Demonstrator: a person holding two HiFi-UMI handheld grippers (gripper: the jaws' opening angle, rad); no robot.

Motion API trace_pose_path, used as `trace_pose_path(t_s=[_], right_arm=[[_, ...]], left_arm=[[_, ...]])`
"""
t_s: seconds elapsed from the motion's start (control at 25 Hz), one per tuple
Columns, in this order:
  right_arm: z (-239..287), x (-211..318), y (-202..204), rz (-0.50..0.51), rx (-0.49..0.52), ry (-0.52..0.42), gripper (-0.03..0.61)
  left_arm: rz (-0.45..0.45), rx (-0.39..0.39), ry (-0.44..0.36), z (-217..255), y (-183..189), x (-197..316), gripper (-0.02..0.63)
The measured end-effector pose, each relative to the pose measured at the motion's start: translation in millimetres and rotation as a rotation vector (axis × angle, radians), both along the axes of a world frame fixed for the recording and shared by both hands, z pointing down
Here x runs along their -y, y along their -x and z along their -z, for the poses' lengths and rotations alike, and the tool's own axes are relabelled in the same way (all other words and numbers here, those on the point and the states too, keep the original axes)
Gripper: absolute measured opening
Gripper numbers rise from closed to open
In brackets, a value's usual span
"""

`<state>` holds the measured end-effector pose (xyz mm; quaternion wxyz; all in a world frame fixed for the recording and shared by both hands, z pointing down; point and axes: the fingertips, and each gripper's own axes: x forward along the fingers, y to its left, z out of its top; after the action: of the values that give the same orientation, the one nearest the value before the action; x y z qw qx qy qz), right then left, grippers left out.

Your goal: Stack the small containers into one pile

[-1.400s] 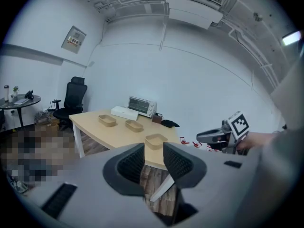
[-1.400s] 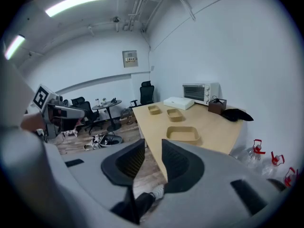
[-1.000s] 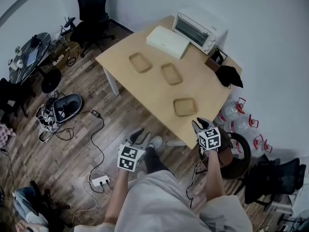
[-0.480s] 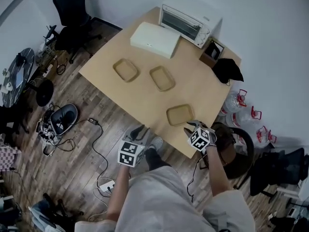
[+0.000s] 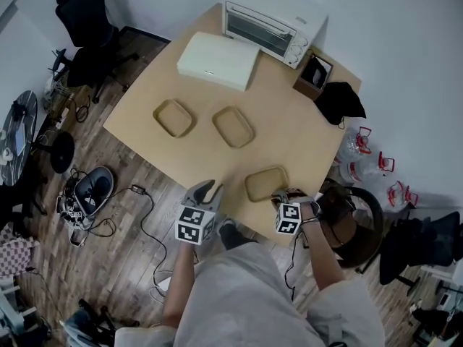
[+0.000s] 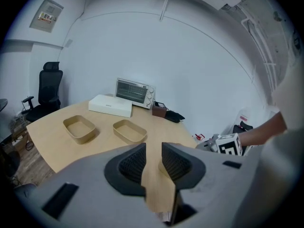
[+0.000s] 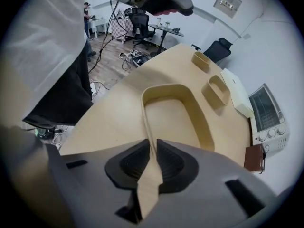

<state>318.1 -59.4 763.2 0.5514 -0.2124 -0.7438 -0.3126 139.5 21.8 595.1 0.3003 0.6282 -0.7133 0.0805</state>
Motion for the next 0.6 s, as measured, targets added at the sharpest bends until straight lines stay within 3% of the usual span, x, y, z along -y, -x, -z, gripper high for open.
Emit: trace_pose_path(t_s=[0.12, 0.6], right_arm=[[1, 5, 9, -0.055, -0.012, 0.011, 0.023], [3, 24, 37, -0.405, -0.015, 0.069, 0.02]], left_arm=[[0.001, -0.007, -0.001, -3, 12, 16, 0.097], [0.003, -0.005, 0.006, -16, 41, 42, 0.097]])
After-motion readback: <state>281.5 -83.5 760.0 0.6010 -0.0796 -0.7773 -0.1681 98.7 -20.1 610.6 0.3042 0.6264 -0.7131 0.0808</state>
